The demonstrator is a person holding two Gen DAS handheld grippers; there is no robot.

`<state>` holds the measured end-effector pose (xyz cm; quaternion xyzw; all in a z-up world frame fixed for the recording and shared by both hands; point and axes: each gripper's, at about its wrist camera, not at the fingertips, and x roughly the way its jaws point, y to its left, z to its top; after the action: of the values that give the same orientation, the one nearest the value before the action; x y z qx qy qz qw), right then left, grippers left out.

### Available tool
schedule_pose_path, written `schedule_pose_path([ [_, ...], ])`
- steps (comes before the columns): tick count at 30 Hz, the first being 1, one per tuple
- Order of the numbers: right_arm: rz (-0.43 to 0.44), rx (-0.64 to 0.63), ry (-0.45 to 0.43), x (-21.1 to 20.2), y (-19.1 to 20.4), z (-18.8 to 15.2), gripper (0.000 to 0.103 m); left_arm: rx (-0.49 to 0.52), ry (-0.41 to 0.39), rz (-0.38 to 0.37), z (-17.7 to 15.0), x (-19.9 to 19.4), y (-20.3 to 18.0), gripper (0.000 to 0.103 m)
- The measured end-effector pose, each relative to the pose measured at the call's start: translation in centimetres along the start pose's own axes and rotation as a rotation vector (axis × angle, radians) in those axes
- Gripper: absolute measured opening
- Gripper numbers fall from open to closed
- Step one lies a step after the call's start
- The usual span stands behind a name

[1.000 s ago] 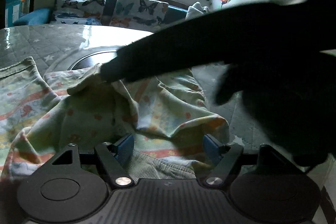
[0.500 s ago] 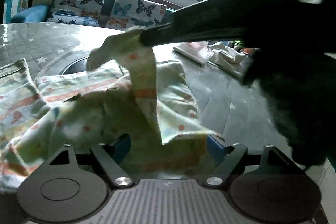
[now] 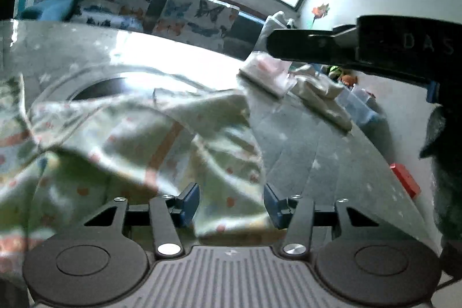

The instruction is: Fold clothes

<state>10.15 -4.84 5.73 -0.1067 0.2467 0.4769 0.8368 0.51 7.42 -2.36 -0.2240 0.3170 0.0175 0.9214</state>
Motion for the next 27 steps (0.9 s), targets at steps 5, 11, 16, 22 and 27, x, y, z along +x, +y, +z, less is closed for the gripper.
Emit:
schedule_pose_path([
  [5,0.069,-0.042,0.085,3.0,1.7,0.1,0.029,0.012,0.023,0.024,-1.1,-1.4,1.4,0.055],
  [11,0.147,-0.115,0.190,7.2,5.0,-0.7,0.035,0.028,0.015,0.004,-1.9,-2.9,2.9,0.059],
  [16,0.191,-0.177,0.262,10.3,7.7,-1.3,0.036,0.050,-0.004,-0.020,-2.3,-3.1,2.8,0.065],
  [22,0.194,-0.233,0.339,12.9,8.7,-1.6,0.045,0.041,-0.017,-0.048,-2.4,-3.1,3.1,0.069],
  [27,0.157,-0.248,0.356,14.1,8.6,-2.3,0.030,0.042,-0.022,-0.054,-2.6,-3.0,3.1,0.071],
])
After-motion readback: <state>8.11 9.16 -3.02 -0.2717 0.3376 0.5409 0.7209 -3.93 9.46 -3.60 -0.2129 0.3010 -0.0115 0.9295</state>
